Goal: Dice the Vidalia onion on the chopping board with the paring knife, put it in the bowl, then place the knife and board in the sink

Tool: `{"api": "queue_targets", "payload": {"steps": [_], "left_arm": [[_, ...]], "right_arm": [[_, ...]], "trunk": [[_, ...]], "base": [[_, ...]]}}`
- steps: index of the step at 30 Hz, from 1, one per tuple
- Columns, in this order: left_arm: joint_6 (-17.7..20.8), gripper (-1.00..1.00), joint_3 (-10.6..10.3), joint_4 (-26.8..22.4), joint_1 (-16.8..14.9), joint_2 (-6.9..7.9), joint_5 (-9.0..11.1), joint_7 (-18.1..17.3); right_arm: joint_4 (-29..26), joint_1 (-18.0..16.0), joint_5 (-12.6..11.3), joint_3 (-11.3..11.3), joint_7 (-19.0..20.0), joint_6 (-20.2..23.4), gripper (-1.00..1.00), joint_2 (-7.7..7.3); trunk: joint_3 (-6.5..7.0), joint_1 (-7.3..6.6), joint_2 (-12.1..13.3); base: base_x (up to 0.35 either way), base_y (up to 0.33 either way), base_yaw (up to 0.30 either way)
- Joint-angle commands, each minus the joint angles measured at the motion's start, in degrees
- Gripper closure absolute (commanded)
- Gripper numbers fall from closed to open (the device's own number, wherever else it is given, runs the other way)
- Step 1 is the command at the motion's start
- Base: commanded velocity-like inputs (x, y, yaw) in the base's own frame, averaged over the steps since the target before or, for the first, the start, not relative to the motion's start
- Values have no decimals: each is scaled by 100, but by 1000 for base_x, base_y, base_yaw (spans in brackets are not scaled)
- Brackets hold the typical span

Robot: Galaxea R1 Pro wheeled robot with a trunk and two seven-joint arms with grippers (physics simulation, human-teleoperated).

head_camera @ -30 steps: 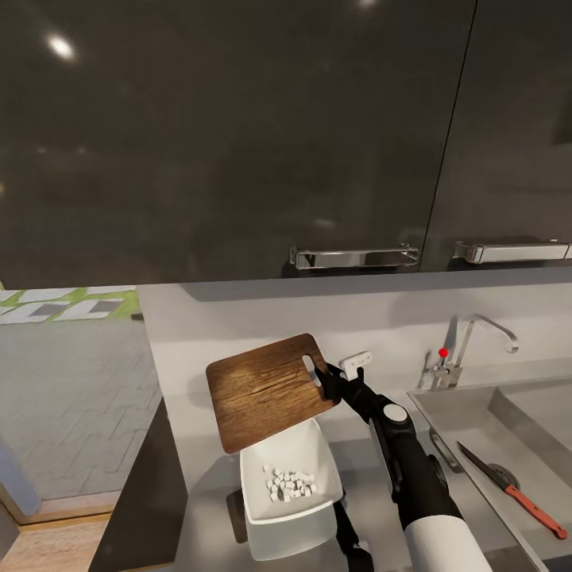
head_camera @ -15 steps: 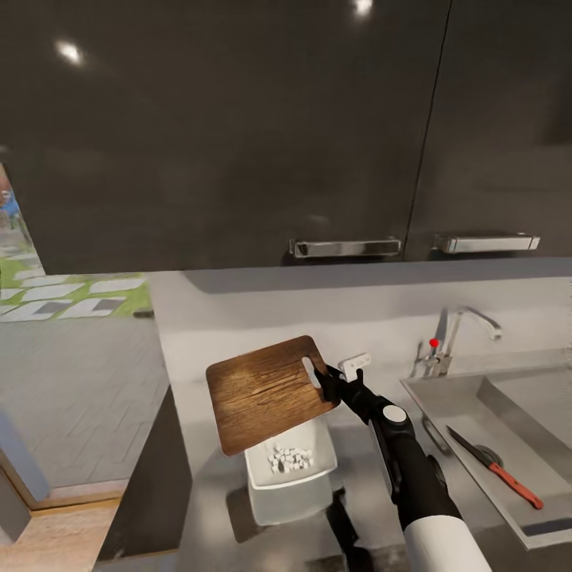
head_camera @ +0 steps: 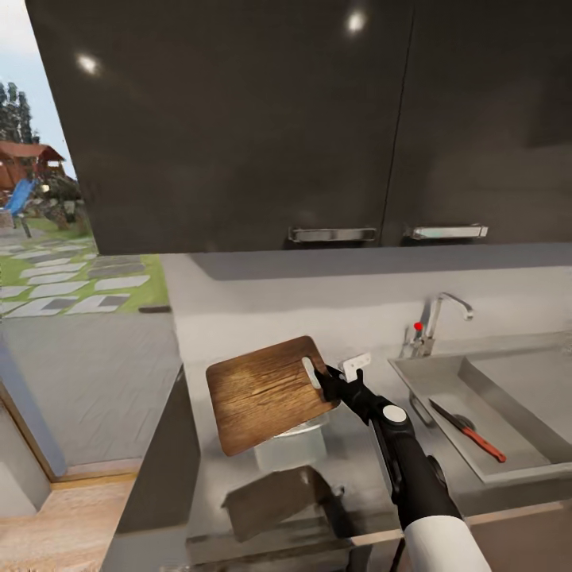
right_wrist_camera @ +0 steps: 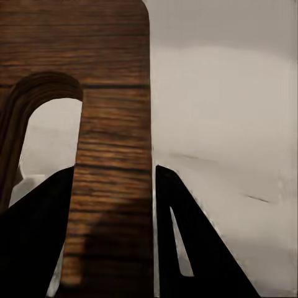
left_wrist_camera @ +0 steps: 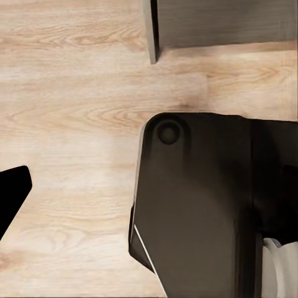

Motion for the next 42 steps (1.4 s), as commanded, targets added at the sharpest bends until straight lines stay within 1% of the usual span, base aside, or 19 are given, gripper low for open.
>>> {"api": "queue_targets", "payload": {"steps": [1,6,12,21,23,26,27,29,31,38,42], "left_arm": [[-6,-100,-52,-9,5,0,44,26],[-6,-100,-52,-8,5,0,44,26],[-6,-100,-44,-5,5,0,44,26],[-6,-100,-47,-6,5,21,30,1],[-6,-100,-45,-17,5,88,24,-1],[-6,-100,-44,-17,5,309,21,-3],[-6,-100,-44,-17,5,435,24,1],[-6,-100,-43,-12,5,509,24,4],[-6,-100,-43,-9,5,542,26,4],[-6,-100,-43,-25,5,516,24,-3],[-7,-100,-59,-51,6,358,30,-1]], "right_arm": [[-11,-2,24,-21,46,20,100,8],[-11,-2,24,-25,46,8,100,8],[-11,-2,24,-26,42,7,100,8],[-11,-2,24,-25,44,7,100,8],[-7,-2,24,-21,41,7,100,8],[-4,-2,24,-18,38,7,100,8],[-3,-2,24,-18,38,7,100,8],[-3,-2,24,-18,38,7,100,8],[-3,-2,24,-17,38,7,100,8],[-3,-2,24,-17,38,7,100,8],[1,-2,24,-17,38,7,100,8]], "trunk": [[-1,-1,-5],[-1,-1,-5],[-1,-1,-5],[-1,-1,-5],[-1,-1,-5],[-1,-1,-5],[-1,-1,-5],[-1,-1,-5],[-1,-1,-5],[-1,-1,-5],[-1,-1,-5]], "base": [[-328,0,0],[-225,-79,0],[-16,-156,0],[-1,-23,0],[0,-1,0],[0,0,0],[0,0,0],[0,0,0],[0,0,0],[0,0,0],[0,0,0]]}}
